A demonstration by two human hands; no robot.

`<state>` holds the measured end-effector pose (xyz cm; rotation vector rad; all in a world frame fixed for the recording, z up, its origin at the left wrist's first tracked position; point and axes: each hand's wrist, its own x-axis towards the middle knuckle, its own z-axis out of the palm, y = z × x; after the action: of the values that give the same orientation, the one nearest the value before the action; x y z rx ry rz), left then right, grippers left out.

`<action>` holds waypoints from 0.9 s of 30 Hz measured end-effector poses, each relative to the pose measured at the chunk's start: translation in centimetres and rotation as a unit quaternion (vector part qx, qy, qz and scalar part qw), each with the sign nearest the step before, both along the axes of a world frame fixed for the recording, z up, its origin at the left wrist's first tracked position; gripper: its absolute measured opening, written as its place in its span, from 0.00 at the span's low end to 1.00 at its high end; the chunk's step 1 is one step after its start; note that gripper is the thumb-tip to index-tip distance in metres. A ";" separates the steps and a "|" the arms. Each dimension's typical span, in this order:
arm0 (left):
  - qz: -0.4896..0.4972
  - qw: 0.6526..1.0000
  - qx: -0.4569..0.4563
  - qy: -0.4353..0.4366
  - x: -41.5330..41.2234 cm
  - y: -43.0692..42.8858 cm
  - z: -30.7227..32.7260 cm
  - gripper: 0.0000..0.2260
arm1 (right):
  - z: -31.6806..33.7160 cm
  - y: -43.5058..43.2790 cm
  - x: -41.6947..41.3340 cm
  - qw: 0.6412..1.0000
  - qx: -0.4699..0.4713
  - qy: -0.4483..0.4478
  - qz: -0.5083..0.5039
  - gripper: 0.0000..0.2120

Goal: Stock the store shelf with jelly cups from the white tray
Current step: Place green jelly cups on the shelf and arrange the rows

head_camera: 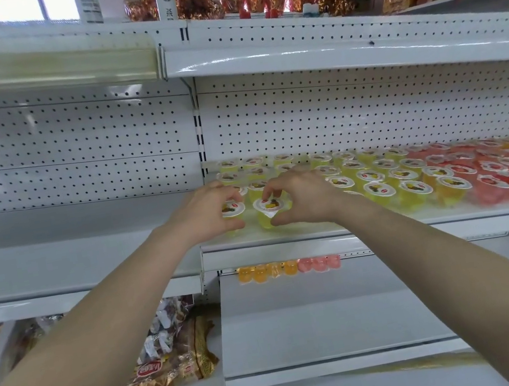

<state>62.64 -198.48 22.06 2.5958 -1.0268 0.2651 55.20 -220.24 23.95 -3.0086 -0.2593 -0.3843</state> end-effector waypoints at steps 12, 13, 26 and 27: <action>-0.021 0.999 0.009 -0.035 -0.9 -0.8 2.1 0.23 | 1.4 -2.5 -0.6 1.000 0.000 0.004 0.002 0.27; -0.022 0.999 -0.006 -0.045 -0.8 -1.2 2.5 0.20 | 2.1 -3.5 -0.8 1.000 0.014 0.005 -0.007 0.26; 0.011 0.997 0.063 -0.044 5.2 -12.5 4.5 0.16 | 4.2 -16.5 3.0 0.982 -0.071 -0.002 -0.175 0.17; 0.020 0.996 0.072 -0.038 5.9 -13.4 4.7 0.17 | 4.1 -17.1 4.0 0.982 -0.075 0.009 -0.173 0.17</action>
<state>68.56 -211.93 26.76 2.7568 -1.0566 0.3140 59.17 -237.32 28.07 -3.2039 0.2522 -0.3775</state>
